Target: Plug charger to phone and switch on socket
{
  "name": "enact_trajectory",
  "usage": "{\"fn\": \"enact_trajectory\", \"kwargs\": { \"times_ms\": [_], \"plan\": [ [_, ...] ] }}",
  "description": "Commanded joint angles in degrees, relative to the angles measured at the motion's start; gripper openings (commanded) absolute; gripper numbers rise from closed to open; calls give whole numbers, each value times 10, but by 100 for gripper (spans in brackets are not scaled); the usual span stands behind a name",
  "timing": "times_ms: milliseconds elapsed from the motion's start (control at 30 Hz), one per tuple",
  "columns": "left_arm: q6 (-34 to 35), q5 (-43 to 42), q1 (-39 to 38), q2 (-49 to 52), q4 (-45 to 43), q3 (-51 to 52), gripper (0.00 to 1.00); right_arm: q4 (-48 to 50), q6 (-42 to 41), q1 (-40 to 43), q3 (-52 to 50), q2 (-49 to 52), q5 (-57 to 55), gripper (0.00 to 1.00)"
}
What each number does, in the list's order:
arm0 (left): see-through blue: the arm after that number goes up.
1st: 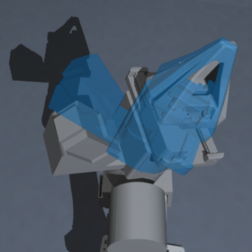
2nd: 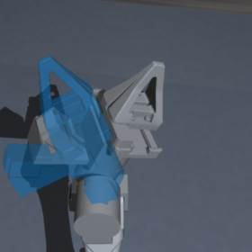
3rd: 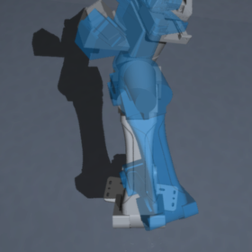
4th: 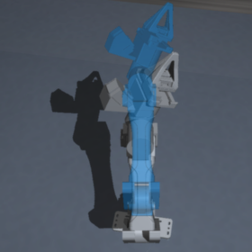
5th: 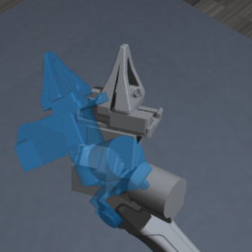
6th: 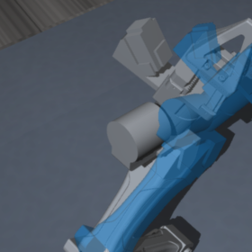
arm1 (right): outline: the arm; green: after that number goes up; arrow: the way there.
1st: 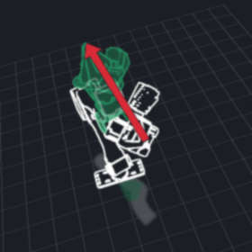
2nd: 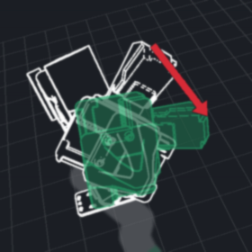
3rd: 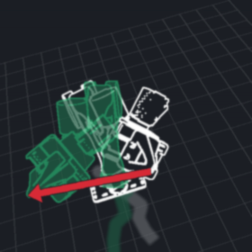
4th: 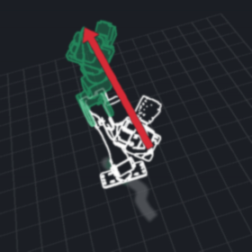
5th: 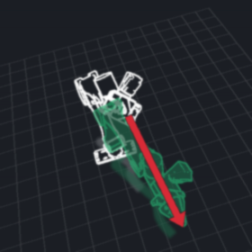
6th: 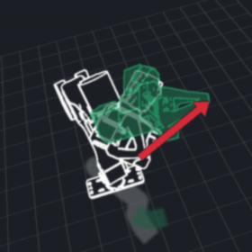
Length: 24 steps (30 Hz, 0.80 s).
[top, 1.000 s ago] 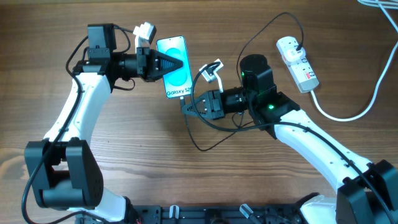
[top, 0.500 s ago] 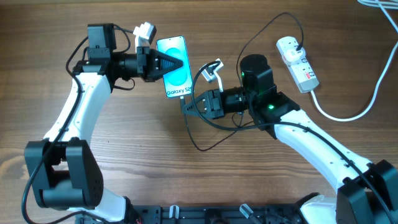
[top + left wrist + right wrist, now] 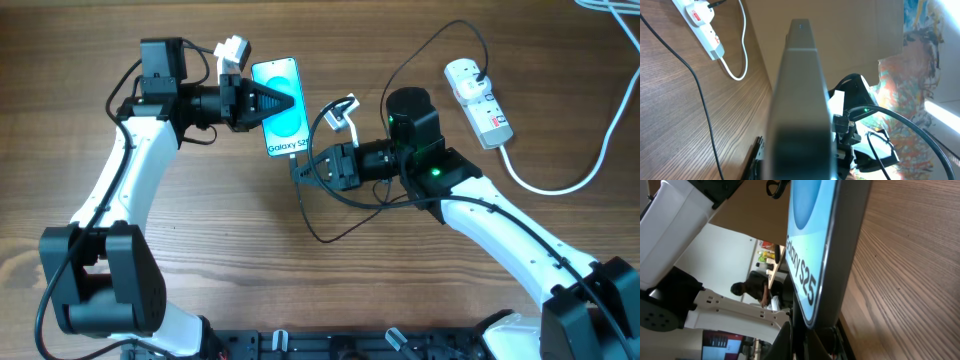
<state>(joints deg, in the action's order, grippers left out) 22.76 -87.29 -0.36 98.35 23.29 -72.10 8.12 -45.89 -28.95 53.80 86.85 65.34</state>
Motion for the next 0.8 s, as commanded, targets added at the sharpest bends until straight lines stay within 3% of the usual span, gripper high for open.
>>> {"fn": "enact_trajectory", "kwargs": {
  "times_ms": [0,767],
  "plan": [
    [2,-23,-2,-4,0,-3,4,11,-8,6,0,0,-31,4],
    [2,-23,-2,-4,0,-3,4,19,-22,-5,0,0,-66,4]
  ]
}}
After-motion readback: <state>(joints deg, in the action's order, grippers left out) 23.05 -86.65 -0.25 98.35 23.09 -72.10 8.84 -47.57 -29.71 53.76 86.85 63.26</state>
